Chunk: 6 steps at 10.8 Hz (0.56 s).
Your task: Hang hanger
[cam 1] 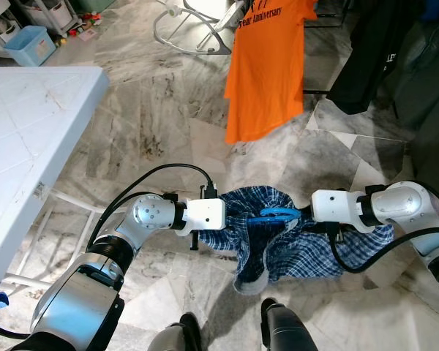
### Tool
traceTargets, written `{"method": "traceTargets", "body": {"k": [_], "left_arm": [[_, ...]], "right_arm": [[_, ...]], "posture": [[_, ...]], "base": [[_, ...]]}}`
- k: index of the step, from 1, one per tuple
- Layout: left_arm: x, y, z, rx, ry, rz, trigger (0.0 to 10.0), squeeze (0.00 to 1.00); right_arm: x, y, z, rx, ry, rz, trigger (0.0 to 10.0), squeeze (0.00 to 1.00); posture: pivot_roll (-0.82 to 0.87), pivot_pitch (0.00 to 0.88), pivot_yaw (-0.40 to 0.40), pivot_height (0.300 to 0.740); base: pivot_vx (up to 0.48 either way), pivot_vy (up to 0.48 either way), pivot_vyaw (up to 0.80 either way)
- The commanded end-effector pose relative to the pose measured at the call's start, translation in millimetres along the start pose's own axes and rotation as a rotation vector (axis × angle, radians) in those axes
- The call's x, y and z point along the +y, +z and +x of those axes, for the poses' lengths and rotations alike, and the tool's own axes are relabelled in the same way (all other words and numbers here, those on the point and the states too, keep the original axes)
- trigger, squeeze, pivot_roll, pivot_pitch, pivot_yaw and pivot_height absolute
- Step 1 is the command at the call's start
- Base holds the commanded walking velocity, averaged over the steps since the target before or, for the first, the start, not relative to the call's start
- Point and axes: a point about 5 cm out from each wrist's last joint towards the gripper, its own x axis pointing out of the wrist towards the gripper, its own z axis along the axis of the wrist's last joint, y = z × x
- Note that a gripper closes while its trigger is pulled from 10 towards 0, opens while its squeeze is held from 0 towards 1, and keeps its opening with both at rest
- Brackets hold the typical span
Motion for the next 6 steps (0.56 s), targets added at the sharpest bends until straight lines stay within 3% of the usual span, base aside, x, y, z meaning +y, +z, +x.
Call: {"method": "traceTargets", "body": {"k": [1,6], "left_arm": [[-0.7,4.1,0.3,-0.027,-0.009,0.033,0.0,0.0],[-3.2,-5.3,1.5,0.021,0.052,-0.017,0.0,0.0]], "right_arm": [[4.0,-0.8,3.8,0.003,0.018,-0.006,0.0,0.0],[13.1,-6.3,4.2,-0.019,0.003,0.043,0.0,0.0]], "posture": [[-0.39,0.232,0.132,0.74],[-0.41,0.215,0.134,0.74]], "base": [[0.0,0.0,0.0],[0.0,0.0,0.0]]}}
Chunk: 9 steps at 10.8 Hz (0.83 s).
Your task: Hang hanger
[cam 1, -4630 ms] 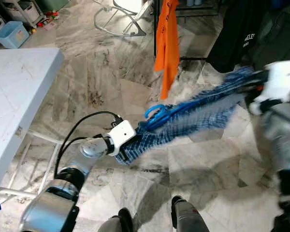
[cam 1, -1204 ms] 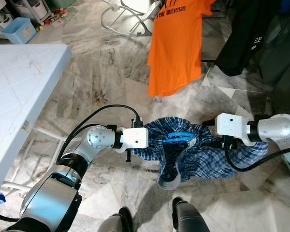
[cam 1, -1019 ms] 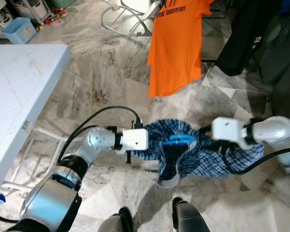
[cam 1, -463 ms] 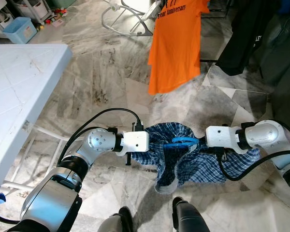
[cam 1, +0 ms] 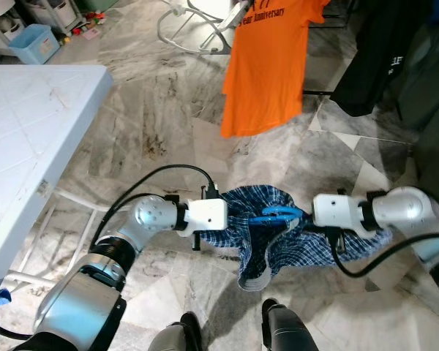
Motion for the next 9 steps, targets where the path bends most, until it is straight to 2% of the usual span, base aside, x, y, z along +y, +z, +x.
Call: {"method": "traceTargets", "body": {"k": [1,2,3,4,6,7,8,9], "left_arm": [[-1.4,-4.8,-3.8,0.006,0.029,-0.014,0.0,0.0],[-3.5,-5.8,-2.6,-0.008,0.048,-0.052,0.0,0.0],[-8.3,-7.1,-1.0,-0.012,0.07,-0.037,0.0,0.0],[-4.7,-5.0,-0.1,-0.023,0.177,-0.01,10.0,1.0],[-7.7,1.1,-1.3,-0.133,0.255,-0.036,10.0,1.0],[-16.6,1.5,-2.9,-0.169,0.249,-0.005,10.0,1.0],[-23.3,-0.2,-5.2,-0.17,0.25,0.042,10.0,1.0],[-25.1,-1.2,-6.7,-0.173,0.244,0.041,10.0,1.0]], "right_arm": [[4.0,0.6,2.0,-0.012,0.012,0.0,0.0,0.0],[7.8,-0.2,3.5,-0.013,0.022,0.008,0.0,0.0],[10.2,1.0,7.2,-0.017,0.022,0.003,0.0,0.0],[11.9,0.3,11.4,-0.003,0.0,-0.004,0.0,0.0],[22.3,-4.5,18.0,-0.017,-0.037,0.035,0.0,0.0],[29.3,-15.6,22.3,0.047,-0.075,0.044,0.0,0.0],[36.4,-21.6,25.2,0.066,-0.092,0.083,0.0,0.0],[39.4,-24.9,26.2,0.077,-0.1,0.095,0.0,0.0]], "posture": [[-0.41,0.213,0.133,0.74],[-0.41,0.208,0.128,0.74],[-0.41,0.2,0.125,0.74],[-0.41,0.188,0.12,0.74],[-0.41,0.179,0.112,0.74],[-0.41,0.18,0.109,0.74],[-0.41,0.185,0.109,0.74],[-0.4,0.188,0.111,0.74]], "base": [[0.0,0.0,0.0],[0.0,0.0,0.0],[0.0,0.0,0.0],[0.0,0.0,0.0],[0.0,0.0,0.0],[0.0,0.0,0.0],[0.0,0.0,0.0],[0.0,0.0,0.0]]}}
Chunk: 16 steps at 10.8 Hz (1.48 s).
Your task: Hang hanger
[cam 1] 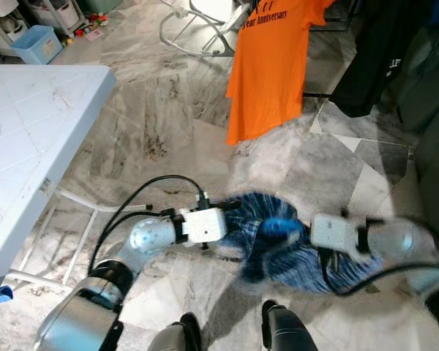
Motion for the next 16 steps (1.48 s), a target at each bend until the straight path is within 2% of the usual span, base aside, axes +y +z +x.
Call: {"method": "traceTargets", "body": {"k": [1,3,4,5,8,10,11,12,14,15,16], "left_arm": [[-5.6,-3.9,-8.0,0.012,-0.046,0.022,10.0,1.0],[-5.9,-7.4,-12.8,0.035,-0.044,0.045,10.0,1.0],[1.2,-10.0,-13.6,0.045,0.079,-0.01,10.0,1.0],[3.0,-11.5,-14.2,0.051,0.129,-0.034,10.0,1.0],[3.3,-27.1,-21.1,0.116,0.405,-0.253,10.0,1.0],[3.0,-51.7,-29.5,0.279,0.724,-0.547,10.0,1.0],[2.0,-53.2,-30.6,0.279,0.769,-0.587,10.0,0.7],[0.2,-55.5,-31.5,0.293,0.806,-0.623,10.0,0.0],[-4.8,-61.2,-34.0,0.314,0.888,-0.735,10.0,0.0],[-8.5,-63.8,-34.4,0.316,0.916,-0.806,10.0,0.0],[-8.8,-63.4,-33.7,0.31,0.914,-0.81,10.0,0.0]], "right_arm": [[3.8,-0.6,3.7,0.0,-0.009,0.015,0.0,0.0],[0.4,-4.0,4.1,0.024,-0.07,0.041,0.0,0.0],[1.9,-9.1,8.1,0.031,-0.157,0.117,0.0,0.0],[4.3,-12.4,10.2,0.034,-0.189,0.161,0.0,0.0],[26.5,-37.1,20.2,0.093,-0.418,0.426,0.0,0.0],[31.8,-46.2,21.6,0.075,-0.695,0.757,0.0,0.0],[30.8,-44.8,19.3,0.038,-0.784,0.843,0.0,0.0],[31.5,-43.2,18.1,0.006,-0.857,0.925,0.0,0.0],[35.1,-37.9,19.5,-0.038,-0.96,1.029,0.0,0.0],[40.6,-33.8,26.3,-0.042,-0.955,1.077,0.0,0.0],[43.3,-28.1,31.1,-0.04,-0.948,1.072,0.0,0.0]], "posture": [[-0.41,0.192,0.115,0.74],[-0.42,0.195,0.121,0.74],[-0.42,0.193,0.121,0.74],[-0.42,0.194,0.121,0.74],[-0.42,0.177,0.11,0.74],[-0.43,0.148,0.096,0.74],[-0.43,0.136,0.09,0.74],[-0.43,0.119,0.087,0.74],[-0.44,0.083,0.089,0.74],[-0.44,0.065,0.088,0.74],[-0.45,0.057,0.088,0.74]], "base": [[0.0,0.0,0.0],[0.0,0.0,0.0],[0.0,0.0,0.0],[0.0,0.0,0.0],[0.0,0.0,0.0],[0.0,0.0,0.0],[0.0,0.0,0.0],[0.0,0.0,0.0],[0.0,0.0,0.0],[0.0,0.0,0.0],[0.0,0.0,0.0]]}}
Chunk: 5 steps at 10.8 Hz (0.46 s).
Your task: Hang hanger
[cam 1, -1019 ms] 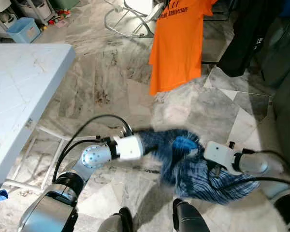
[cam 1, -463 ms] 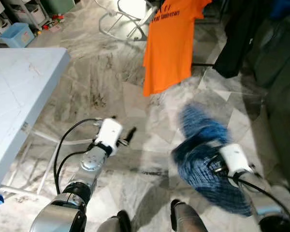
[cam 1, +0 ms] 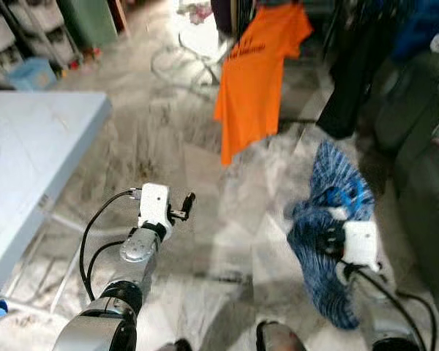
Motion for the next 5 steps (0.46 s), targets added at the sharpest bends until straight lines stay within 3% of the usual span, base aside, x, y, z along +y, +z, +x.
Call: {"method": "traceTargets", "body": {"k": [1,2,3,4,5], "left_arm": [[1.3,-8.5,-3.6,0.04,0.012,-0.036,10.0,0.0],[-2.6,-7.5,-2.1,0.04,-0.005,-0.041,10.0,0.0],[-6.4,-6.2,-0.6,0.038,-0.019,-0.047,10.0,0.0],[-10.7,-4.6,1.0,0.032,-0.037,-0.061,10.0,0.0],[-14.8,-1.6,3.0,0.021,-0.052,-0.07,10.0,0.0]], "right_arm": [[6.4,9.0,-1.0,-0.042,0.002,0.001,0.0,0.0],[8.0,12.7,-0.6,-0.064,-0.012,0.037,6.1,0.0],[9.8,16.5,-0.5,-0.083,-0.013,0.034,6.6,0.0],[11.4,16.8,-0.7,-0.079,-0.011,0.036,10.0,0.0],[10.5,20.4,-1.0,-0.098,-0.027,0.032,10.0,0.0]], "posture": [[-0.45,0.046,0.085,0.74],[-0.46,0.035,0.081,0.74],[-0.46,0.032,0.081,0.74],[-0.46,0.03,0.085,0.74],[-0.46,0.035,0.088,0.74]], "base": [[0.0,0.0,0.0],[0.0,0.0,0.0],[0.266,0.0,0.0],[0.33,0.0,0.0],[0.39,0.0,0.0]]}}
